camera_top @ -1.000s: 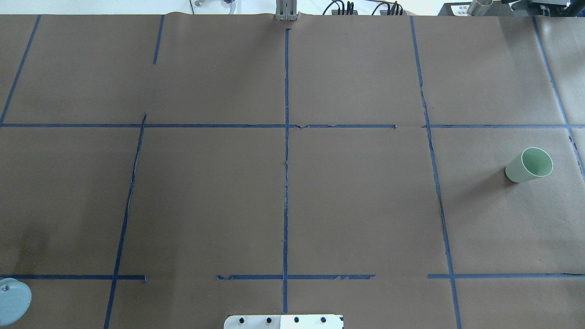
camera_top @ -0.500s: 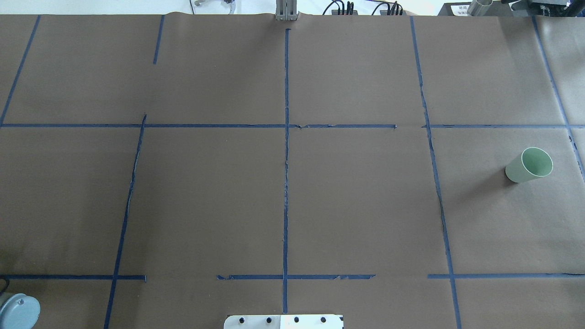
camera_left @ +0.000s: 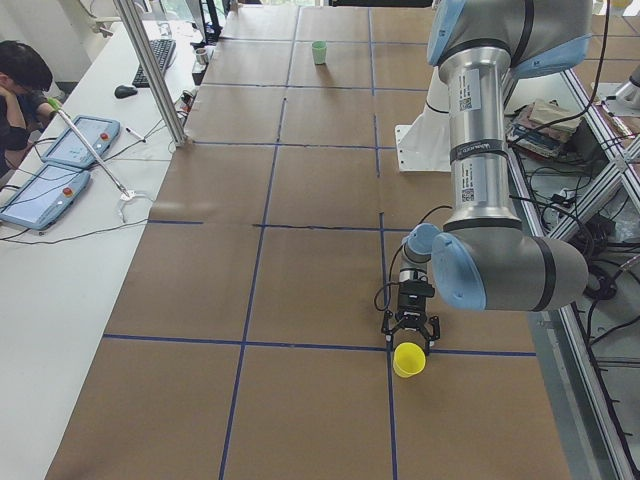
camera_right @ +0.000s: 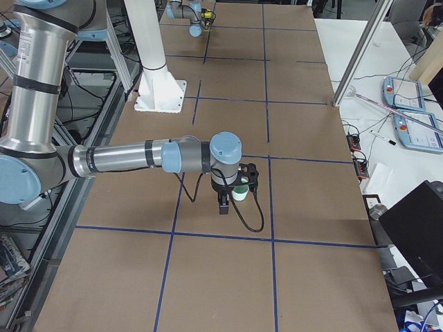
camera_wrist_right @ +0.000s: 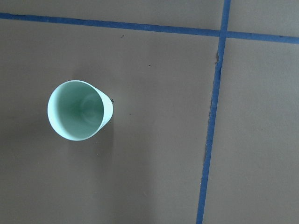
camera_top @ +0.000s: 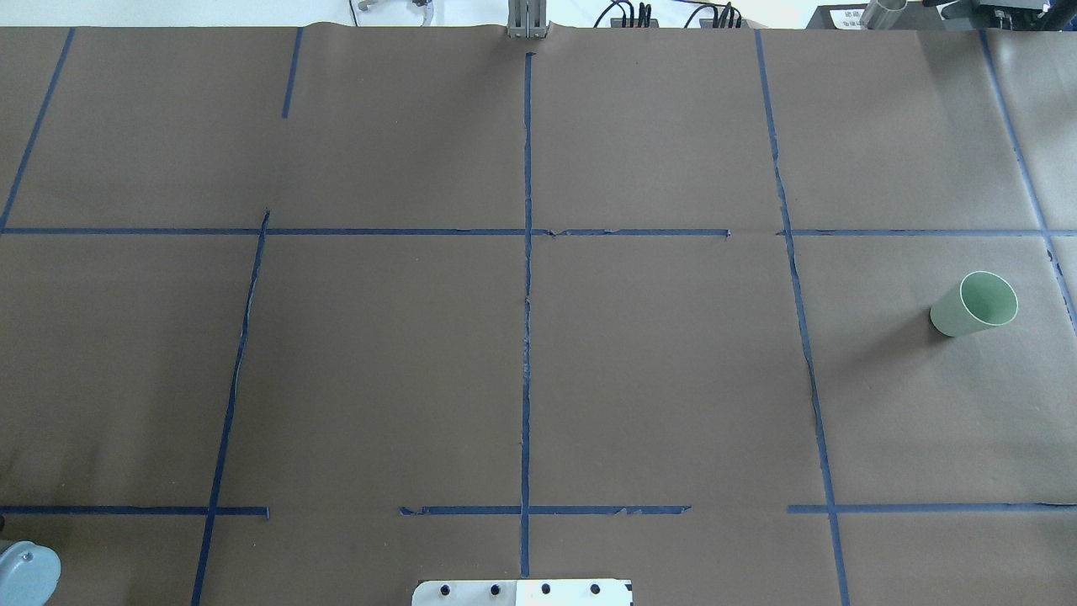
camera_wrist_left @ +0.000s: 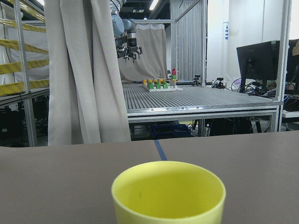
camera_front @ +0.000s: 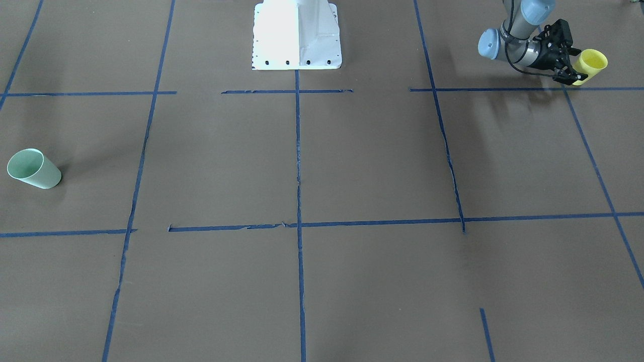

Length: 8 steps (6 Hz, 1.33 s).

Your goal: Transfer and stack yellow cup on green cup

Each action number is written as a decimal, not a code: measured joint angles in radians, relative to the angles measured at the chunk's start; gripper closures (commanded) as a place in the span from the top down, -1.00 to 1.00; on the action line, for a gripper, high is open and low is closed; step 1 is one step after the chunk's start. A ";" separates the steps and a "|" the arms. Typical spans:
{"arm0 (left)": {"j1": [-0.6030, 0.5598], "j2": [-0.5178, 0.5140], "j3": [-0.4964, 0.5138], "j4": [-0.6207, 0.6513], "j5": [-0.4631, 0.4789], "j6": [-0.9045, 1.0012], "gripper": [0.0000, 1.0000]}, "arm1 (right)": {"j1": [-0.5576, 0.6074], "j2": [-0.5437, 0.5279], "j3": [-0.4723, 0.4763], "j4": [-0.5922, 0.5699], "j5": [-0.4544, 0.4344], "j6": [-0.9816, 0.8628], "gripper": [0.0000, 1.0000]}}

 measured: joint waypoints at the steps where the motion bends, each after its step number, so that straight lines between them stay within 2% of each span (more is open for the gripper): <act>1: 0.000 0.000 0.031 -0.023 0.001 0.018 0.99 | 0.000 0.000 0.000 0.000 0.000 0.001 1.00; 2: 0.000 0.000 0.053 -0.039 0.003 0.026 -0.02 | 0.000 0.001 0.000 0.000 0.000 0.001 1.00; 3: -0.001 0.002 0.062 -0.045 0.004 0.027 -0.11 | 0.000 0.001 0.000 0.000 0.000 0.001 1.00; 6: -0.021 0.007 0.053 -0.042 0.010 0.049 -0.07 | 0.000 0.001 -0.001 -0.001 0.000 0.002 1.00; 7: -0.057 0.024 0.047 -0.041 0.014 0.084 -0.03 | 0.000 0.001 -0.002 -0.002 0.001 0.002 1.00; 8: -0.124 0.035 0.045 -0.041 0.061 0.138 -0.03 | 0.000 0.001 -0.005 -0.003 0.002 0.003 1.00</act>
